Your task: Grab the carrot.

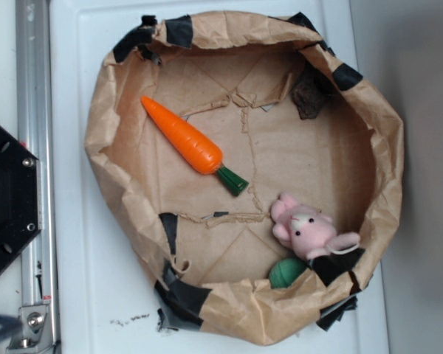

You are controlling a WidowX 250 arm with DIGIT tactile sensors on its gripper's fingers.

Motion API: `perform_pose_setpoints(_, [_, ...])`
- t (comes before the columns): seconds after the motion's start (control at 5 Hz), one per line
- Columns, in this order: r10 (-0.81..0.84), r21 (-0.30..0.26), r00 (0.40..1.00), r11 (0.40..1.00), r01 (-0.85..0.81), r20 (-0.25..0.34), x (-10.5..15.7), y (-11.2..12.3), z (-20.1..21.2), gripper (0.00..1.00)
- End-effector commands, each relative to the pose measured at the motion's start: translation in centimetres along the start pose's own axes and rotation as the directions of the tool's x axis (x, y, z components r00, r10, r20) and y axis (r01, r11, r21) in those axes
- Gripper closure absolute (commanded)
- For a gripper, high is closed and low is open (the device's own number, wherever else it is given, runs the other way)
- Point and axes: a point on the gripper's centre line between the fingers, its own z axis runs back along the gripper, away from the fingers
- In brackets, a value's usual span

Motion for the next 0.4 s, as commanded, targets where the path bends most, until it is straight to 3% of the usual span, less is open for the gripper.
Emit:
perform_pose_setpoints(0.0, [0.000, 0.000, 1.000, 1.000, 0.000, 0.000, 0.0, 0.0, 0.0, 0.00])
perform_pose_setpoints(0.2, [-0.103, 0.024, 0.993, 0.994, 0.105, -0.049, 4.7, 0.4, -3.2, 0.00])
